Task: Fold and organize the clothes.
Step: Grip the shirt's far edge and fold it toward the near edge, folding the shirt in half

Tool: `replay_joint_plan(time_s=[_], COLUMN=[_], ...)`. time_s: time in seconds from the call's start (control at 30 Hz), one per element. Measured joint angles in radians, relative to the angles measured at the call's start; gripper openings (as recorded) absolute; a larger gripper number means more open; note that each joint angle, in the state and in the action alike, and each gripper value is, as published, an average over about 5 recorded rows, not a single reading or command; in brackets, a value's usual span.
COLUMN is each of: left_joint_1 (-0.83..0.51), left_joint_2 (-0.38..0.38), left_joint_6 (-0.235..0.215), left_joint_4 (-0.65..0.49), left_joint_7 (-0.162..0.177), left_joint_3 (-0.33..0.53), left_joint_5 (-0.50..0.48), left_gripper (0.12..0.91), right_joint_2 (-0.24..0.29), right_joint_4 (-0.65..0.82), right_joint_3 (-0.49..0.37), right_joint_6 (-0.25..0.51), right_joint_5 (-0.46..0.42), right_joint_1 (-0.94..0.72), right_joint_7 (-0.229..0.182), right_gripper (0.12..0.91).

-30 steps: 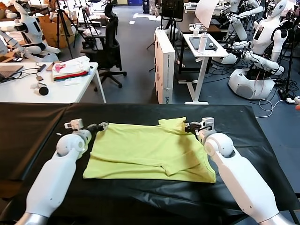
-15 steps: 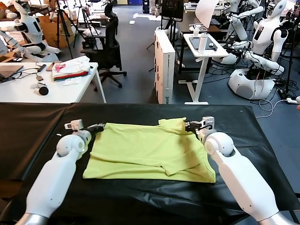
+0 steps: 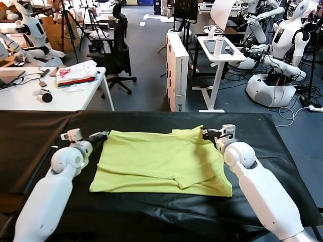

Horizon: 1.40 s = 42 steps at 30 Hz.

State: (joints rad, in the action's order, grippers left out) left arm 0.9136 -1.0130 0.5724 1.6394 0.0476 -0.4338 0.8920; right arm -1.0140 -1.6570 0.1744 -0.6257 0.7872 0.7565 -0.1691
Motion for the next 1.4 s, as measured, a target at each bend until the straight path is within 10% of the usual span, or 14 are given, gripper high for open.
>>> replay_joint_plan(time_s=[0.7,1.4], left_joint_1=[0.330,0.605], left_joint_2=[0.001,-0.028], left_joint_6=[-0.005,-0.038], left_joint_4=[0.323,0.437], left_joint_7=[-0.005,-0.017], left_joint_3=[-0.160,-0.297], left_joint_5=[0.020,-0.005], left_gripper=[0.149,0.149], right_joint_2=[0.148,0.183], right_joint_4=[-0.324,-0.427], right_joint_3=[0.142,0.163], right_joint_6=[-0.111,-0.111], right_joint_5=[-0.002,-0.021], right_joint_1=[0.309,0.493], right_joint_7=[-0.053,-0.070], right_gripper=[0.138,0.138])
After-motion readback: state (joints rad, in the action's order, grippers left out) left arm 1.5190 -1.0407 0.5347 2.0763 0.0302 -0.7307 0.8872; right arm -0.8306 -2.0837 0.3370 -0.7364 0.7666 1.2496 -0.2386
